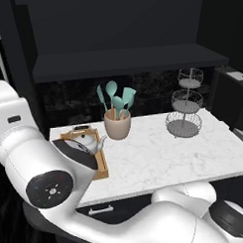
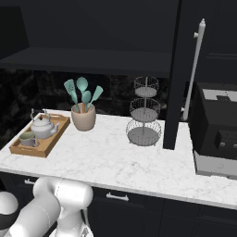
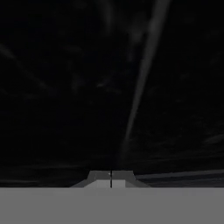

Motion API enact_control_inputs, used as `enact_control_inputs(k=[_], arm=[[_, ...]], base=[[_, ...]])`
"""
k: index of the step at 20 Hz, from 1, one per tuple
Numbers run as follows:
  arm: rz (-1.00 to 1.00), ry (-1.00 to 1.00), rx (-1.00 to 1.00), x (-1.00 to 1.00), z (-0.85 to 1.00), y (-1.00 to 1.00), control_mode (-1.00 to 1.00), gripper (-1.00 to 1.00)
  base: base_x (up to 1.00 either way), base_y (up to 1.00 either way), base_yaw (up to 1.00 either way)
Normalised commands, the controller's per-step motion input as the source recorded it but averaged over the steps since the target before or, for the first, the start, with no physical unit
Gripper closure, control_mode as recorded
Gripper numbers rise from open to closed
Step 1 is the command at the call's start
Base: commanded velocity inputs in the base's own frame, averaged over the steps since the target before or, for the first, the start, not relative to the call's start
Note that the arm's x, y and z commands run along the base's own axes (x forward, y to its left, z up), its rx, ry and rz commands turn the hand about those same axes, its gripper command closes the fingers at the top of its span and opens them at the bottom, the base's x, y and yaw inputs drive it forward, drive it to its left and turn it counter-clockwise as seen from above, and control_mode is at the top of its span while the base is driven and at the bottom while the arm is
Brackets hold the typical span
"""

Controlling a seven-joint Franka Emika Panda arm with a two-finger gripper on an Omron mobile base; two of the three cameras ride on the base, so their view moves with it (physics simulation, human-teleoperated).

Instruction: Pick the kettle from the counter and place it on the tray. Then pick the mug from the cabinet and place it on the tray. Then close the cabinet doors.

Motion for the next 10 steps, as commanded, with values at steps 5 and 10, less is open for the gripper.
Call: enact_control_inputs(k=[5, 10], arm=[[-0.03, 0.00, -0.05, 0.17, 0.00, -0.04, -1.00, 1.00], [-0.14, 0.02, -0.05, 0.19, 0.00, -0.29, -1.00, 1.00]], base=[[0.00, 0.00, 0.00], [0.00, 0.00, 0.00]])
